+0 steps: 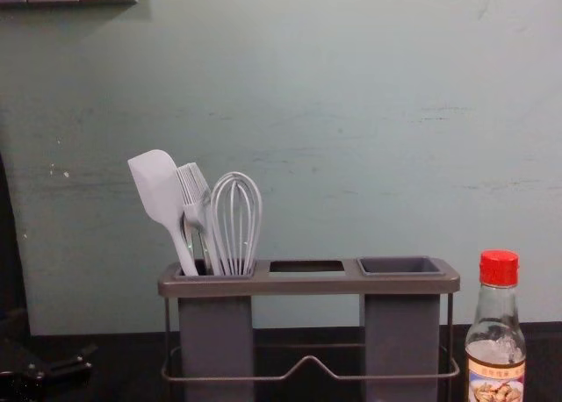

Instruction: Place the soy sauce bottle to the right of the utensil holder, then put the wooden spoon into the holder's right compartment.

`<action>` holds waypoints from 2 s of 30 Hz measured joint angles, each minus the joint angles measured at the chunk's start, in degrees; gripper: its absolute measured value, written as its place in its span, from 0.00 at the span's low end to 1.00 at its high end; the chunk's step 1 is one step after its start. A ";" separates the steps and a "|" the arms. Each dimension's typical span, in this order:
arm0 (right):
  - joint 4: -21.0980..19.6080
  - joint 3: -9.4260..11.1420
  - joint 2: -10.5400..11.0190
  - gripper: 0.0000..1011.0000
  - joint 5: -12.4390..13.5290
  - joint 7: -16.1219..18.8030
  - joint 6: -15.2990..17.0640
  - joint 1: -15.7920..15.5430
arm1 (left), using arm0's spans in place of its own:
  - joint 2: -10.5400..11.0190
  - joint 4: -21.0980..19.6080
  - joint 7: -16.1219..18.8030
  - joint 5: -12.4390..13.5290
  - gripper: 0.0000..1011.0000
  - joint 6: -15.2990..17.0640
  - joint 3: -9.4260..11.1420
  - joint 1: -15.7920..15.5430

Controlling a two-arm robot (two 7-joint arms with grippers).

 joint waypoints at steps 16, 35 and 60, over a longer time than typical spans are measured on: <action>-0.14 -0.04 0.25 0.99 0.08 0.04 0.09 0.09 | 0.00 0.00 0.00 0.00 0.99 0.00 0.00 0.00; -5.61 -0.09 -0.35 0.99 0.02 2.61 15.86 1.93 | 0.00 0.00 0.00 0.00 0.99 0.00 0.00 0.00; -3.99 -0.66 -6.61 0.99 0.25 2.69 41.29 8.94 | 0.00 0.00 0.00 0.00 0.99 0.00 0.00 0.00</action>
